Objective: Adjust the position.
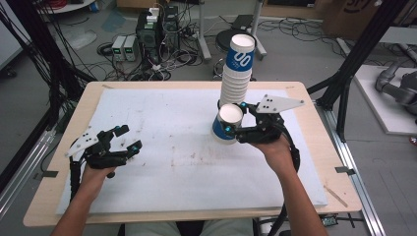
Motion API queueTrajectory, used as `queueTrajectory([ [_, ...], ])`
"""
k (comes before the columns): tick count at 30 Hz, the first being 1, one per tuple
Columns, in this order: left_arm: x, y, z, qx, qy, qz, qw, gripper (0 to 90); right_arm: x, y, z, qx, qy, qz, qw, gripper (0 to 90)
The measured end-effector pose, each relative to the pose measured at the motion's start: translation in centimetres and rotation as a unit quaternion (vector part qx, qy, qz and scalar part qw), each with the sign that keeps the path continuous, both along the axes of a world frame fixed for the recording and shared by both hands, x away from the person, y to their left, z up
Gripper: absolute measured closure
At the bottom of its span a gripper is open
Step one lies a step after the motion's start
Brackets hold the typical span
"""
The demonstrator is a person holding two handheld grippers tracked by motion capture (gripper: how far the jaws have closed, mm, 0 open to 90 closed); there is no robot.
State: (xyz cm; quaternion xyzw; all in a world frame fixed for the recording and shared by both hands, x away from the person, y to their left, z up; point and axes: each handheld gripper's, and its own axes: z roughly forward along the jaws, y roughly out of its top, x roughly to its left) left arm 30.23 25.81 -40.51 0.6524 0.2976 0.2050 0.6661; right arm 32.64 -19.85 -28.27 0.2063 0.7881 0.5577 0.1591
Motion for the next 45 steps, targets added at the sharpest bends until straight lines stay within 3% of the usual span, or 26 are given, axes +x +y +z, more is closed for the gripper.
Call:
queueTrajectory([
  [13,-0.1,-0.5,0.3,-0.01,-0.002,-0.027,0.9996,16.6,0.9,1.6,-2.6,0.007,0.024,0.02,0.9995,31.3],
  [23,0.0,-2.3,0.8,-0.008,-0.002,-0.059,0.9982,16.3,1.0,2.3,-4.4,0.011,0.034,0.033,0.9988,31.3],
  [29,0.1,-3.5,1.3,-0.005,0.0,-0.086,0.9962,16.2,1.1,3.0,-4.7,0.01,0.036,0.043,0.9984,31.3],
  [32,0.3,-4.3,1.4,-0.003,-0.002,-0.103,0.9947,16.3,1.1,3.3,-4.8,0.009,0.037,0.047,0.9982,31.2],
  [39,0.9,-6.9,2.5,0.013,-0.006,-0.152,0.9883,15.4,1.2,4.2,-5.0,0.013,0.042,0.069,0.9966,31.3],
  [45,1.5,-8.5,2.6,0.016,-0.002,-0.172,0.985,15.5,1.3,4.7,-5.3,0.012,0.045,0.078,0.9958,31.3],
])
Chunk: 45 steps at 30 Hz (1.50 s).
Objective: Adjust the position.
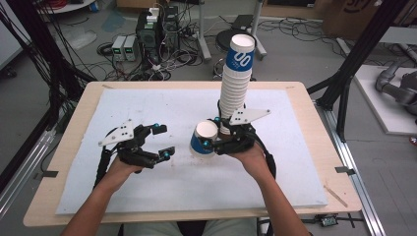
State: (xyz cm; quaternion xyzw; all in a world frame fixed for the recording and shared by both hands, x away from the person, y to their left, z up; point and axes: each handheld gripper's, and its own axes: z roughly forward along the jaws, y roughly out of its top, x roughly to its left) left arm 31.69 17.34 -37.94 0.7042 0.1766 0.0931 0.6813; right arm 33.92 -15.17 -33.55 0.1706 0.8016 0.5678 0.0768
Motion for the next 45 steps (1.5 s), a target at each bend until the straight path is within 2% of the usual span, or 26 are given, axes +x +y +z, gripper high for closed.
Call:
queueTrajectory([
  [4,0.2,-1.3,-0.3,0.009,0.002,-0.019,0.9998,15.5,0.0,0.3,0.0,0.016,0.003,0.008,0.9998,31.3],
  [13,0.4,-3.3,-0.9,0.023,0.006,-0.041,0.9989,15.4,-0.2,1.1,-0.2,0.037,0.014,0.03,0.9988,31.4],
  [20,0.4,-4.2,-1.2,0.015,0.009,-0.049,0.9986,15.4,-0.3,1.4,-0.5,0.059,0.018,0.041,0.9973,31.5],
  [29,0.4,-4.9,-1.7,0.014,0.018,-0.055,0.9982,16.3,-0.3,1.4,-1.0,0.087,0.034,0.055,0.9941,31.6],
  [37,0.4,-5.0,-1.6,0.025,-0.003,-0.055,0.9982,24.7,-0.3,1.0,-1.1,0.089,0.039,0.053,0.9938,31.9],
  [45,0.4,-5.1,-1.7,0.037,-0.002,-0.064,0.9973,28.7,-0.4,0.7,-1.1,0.075,0.048,0.053,0.9946,31.0],
])
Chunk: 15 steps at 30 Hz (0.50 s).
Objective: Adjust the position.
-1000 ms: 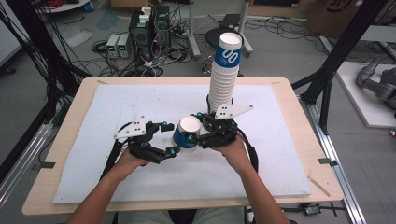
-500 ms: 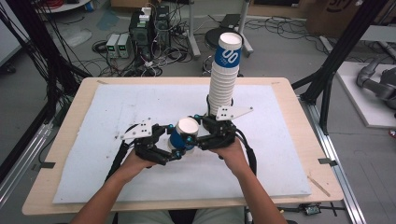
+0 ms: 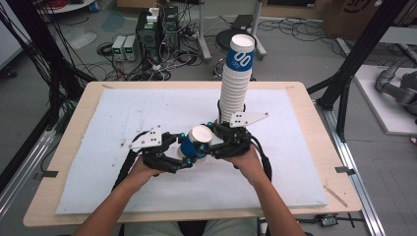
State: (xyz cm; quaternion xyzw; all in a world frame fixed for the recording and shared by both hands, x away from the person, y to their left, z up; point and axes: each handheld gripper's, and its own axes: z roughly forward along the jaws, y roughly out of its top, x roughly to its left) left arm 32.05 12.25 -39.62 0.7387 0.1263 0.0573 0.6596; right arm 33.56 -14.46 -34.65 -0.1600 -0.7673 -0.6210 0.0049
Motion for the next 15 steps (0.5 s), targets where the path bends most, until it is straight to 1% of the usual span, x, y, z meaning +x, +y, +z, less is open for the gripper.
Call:
queueTrajectory([
  [3,0.0,0.0,0.1,0.001,0.0,-0.002,1.0,29.5,-0.1,-0.1,0.2,-0.006,0.003,0.001,1.0,30.5],
  [4,-0.1,0.0,0.1,-0.001,0.004,-0.005,1.0,29.7,-0.1,-0.1,0.2,-0.005,0.003,0.003,1.0,29.3],
  [5,0.0,0.0,0.2,-0.003,0.006,-0.006,1.0,29.7,-0.1,-0.1,0.3,-0.007,0.002,0.003,1.0,26.6],
  [6,0.0,0.1,0.2,-0.002,0.007,-0.006,1.0,29.7,-0.2,-0.1,0.4,-0.009,0.004,0.0,0.9999,22.4],
  [7,0.0,0.2,0.2,-0.002,0.008,-0.005,1.0,29.7,-0.2,-0.1,0.5,-0.012,0.007,-0.005,0.9999,20.1],
  [8,0.0,0.2,0.2,0.0,0.01,-0.006,0.9999,29.7,-0.2,-0.2,0.6,-0.013,0.009,-0.004,0.9999,20.1],
  [10,0.1,0.4,0.2,0.008,0.013,-0.005,0.9999,29.7,-0.2,-0.4,0.9,-0.013,0.004,-0.006,0.9999,19.1],
  [12,0.0,0.4,0.4,0.015,0.015,-0.006,0.9998,29.7,-0.2,-0.7,1.2,-0.018,0.004,-0.011,0.9998,18.1],
  [13,0.0,0.4,0.6,0.022,0.014,-0.006,0.9996,29.7,-0.1,-0.9,1.4,-0.022,0.002,-0.013,0.9997,18.1],
  [15,0.1,0.5,1.0,0.027,0.011,-0.006,0.9995,29.6,0.0,-1.2,1.8,-0.03,-0.003,-0.012,0.9995,18.1],
])
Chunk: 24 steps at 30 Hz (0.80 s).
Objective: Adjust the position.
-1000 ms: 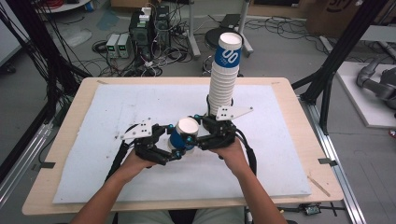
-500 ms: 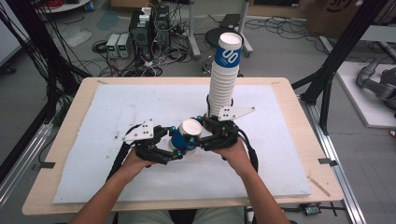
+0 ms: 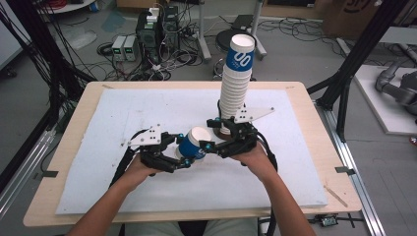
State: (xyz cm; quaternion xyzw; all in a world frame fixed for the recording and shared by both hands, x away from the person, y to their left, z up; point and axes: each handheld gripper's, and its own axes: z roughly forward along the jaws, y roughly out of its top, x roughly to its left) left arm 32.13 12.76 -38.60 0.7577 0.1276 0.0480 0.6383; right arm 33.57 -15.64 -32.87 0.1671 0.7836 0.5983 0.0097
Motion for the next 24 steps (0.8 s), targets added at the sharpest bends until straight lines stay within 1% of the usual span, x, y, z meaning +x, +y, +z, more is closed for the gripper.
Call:
queueTrajectory([
  [1,0.1,0.0,0.2,0.001,0.001,-0.001,1.0,29.6,0.1,-0.2,0.2,-0.004,-0.004,0.0,1.0,18.1],
  [3,0.2,0.1,0.5,0.011,0.001,0.002,0.9999,29.6,0.1,-0.4,0.7,-0.016,-0.008,0.002,0.9998,18.1],
  [4,0.2,0.1,0.5,0.011,0.001,0.002,0.9999,29.6,0.1,-0.4,0.7,-0.016,-0.008,0.002,0.9998,18.1],
  [5,0.4,0.3,0.7,0.026,0.005,0.004,0.9996,29.6,0.2,-0.6,1.3,-0.032,-0.019,0.001,0.9993,18.1],
  [6,0.4,0.3,0.7,0.026,0.005,0.004,0.9996,29.6,0.2,-0.7,1.6,-0.043,-0.024,0.001,0.9988,18.1],
  [7,0.4,0.5,1.0,0.039,0.006,0.004,0.9992,29.6,0.2,-0.7,1.9,-0.054,-0.032,0.0,0.998,18.1],
  [8,0.4,0.5,1.0,0.039,0.006,0.004,0.9992,29.6,0.2,-0.7,1.9,-0.054,-0.032,0.0,0.998,18.1],
  [9,0.5,0.5,1.1,0.044,0.009,0.005,0.999,29.6,0.3,-0.8,2.1,-0.066,-0.038,0.0,0.9971,18.1],
  [10,0.5,0.6,1.3,0.048,0.01,0.005,0.9988,29.6,0.3,-0.8,2.4,-0.081,-0.045,0.002,0.9957,18.1],
  [11,0.6,0.7,1.5,0.057,0.012,0.005,0.9983,29.6,0.4,-0.9,2.8,-0.107,-0.053,0.005,0.9928,18.1],
  [13,0.7,0.7,1.8,0.067,0.012,0.007,0.9977,29.6,0.6,-0.9,3.1,-0.126,-0.061,0.006,0.9901,18.1],
  [15,0.7,0.6,1.9,0.077,0.015,0.006,0.9969,29.6,0.7,-0.8,3.4,-0.138,-0.065,0.012,0.9882,18.1],
  [16,0.7,0.5,2.0,0.088,0.013,0.005,0.996,29.6,0.8,-0.8,3.4,-0.142,-0.067,0.015,0.9874,18.1],
  [18,0.8,0.5,2.1,0.1,0.01,0.003,0.995,29.6,1.1,-0.5,3.6,-0.157,-0.07,0.019,0.985,18.1],
  [19,0.8,0.5,2.2,0.104,0.011,0.003,0.9945,29.6,1.3,-0.4,3.7,-0.165,-0.073,0.021,0.9834,18.1],
  [20,0.8,0.5,2.2,0.104,0.011,0.003,0.9945,29.6,1.4,-0.2,3.7,-0.175,-0.069,0.025,0.9818,18.1],
  [21,0.8,0.4,2.3,0.112,0.009,0.003,0.9937,29.6,1.4,-0.2,3.7,-0.175,-0.069,0.025,0.9818,18.1],
  [22,0.8,0.4,2.3,0.12,0.008,0.004,0.9927,29.6,1.6,0.2,3.7,-0.182,-0.073,0.031,0.98,18.1],
  [23,0.8,0.3,2.4,0.13,0.006,0.004,0.9915,29.6,1.8,0.7,3.7,-0.194,-0.067,0.044,0.9778,18.1],
  [24,0.8,0.3,2.4,0.13,0.006,0.004,0.9915,29.6,1.9,0.9,3.6,-0.197,-0.068,0.048,0.9769,18.1],
])
